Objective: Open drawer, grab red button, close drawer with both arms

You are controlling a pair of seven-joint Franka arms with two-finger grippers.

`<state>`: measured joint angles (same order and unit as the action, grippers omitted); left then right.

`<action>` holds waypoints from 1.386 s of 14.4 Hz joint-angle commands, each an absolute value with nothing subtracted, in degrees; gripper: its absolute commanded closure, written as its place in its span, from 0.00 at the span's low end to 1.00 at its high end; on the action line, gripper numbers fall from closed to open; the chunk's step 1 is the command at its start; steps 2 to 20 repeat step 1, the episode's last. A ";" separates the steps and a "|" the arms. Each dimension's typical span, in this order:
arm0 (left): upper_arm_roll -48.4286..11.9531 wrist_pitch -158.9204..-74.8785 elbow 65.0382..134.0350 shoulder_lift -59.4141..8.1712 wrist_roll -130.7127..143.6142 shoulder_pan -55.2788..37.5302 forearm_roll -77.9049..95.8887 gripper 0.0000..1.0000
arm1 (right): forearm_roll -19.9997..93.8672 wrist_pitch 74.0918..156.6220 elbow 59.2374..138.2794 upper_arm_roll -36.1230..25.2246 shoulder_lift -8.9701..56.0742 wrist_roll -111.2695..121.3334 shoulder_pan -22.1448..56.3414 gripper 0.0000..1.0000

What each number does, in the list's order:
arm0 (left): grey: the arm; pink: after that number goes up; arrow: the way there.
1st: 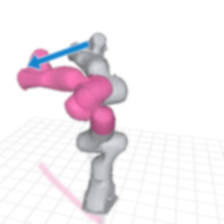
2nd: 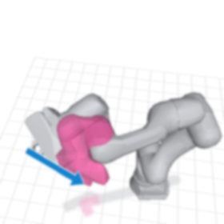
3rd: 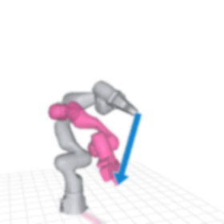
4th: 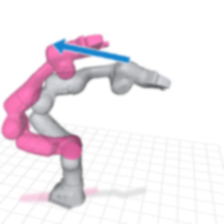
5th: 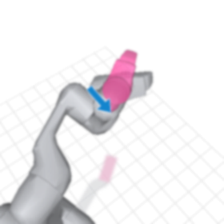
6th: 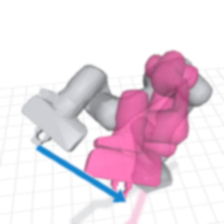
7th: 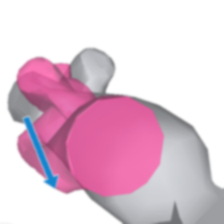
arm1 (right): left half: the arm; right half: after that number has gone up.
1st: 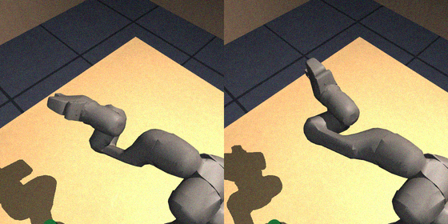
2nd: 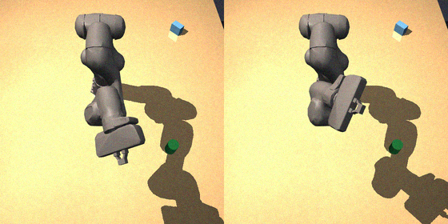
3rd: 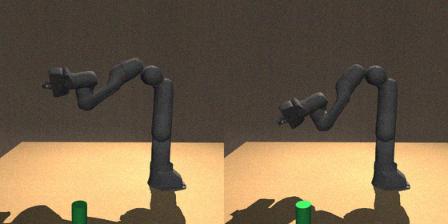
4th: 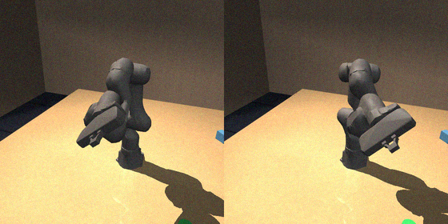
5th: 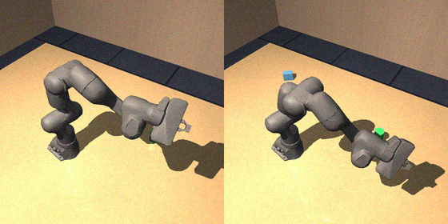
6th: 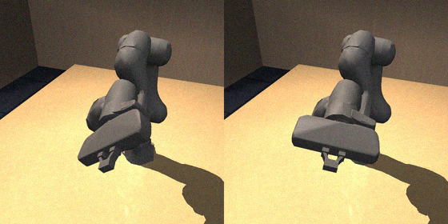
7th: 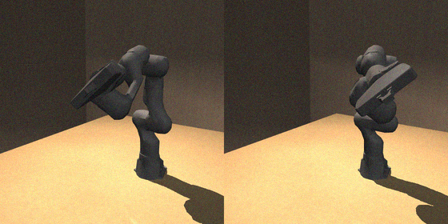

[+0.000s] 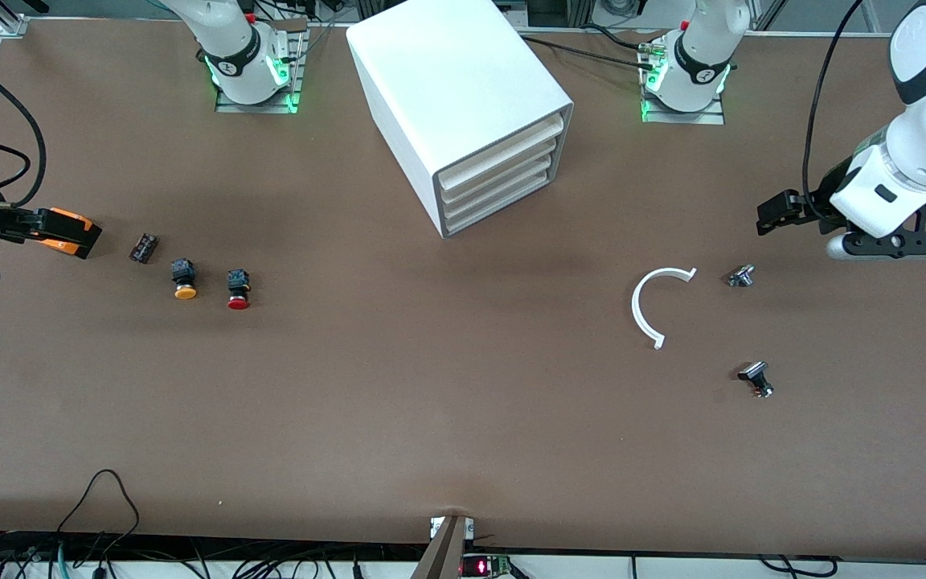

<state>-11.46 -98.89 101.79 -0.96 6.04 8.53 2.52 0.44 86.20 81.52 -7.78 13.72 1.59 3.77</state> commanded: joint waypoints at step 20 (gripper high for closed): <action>-11.69 -97.03 101.34 0.18 4.75 10.11 1.49 0.00 | -0.26 86.22 82.34 -7.91 13.01 0.70 3.60 0.00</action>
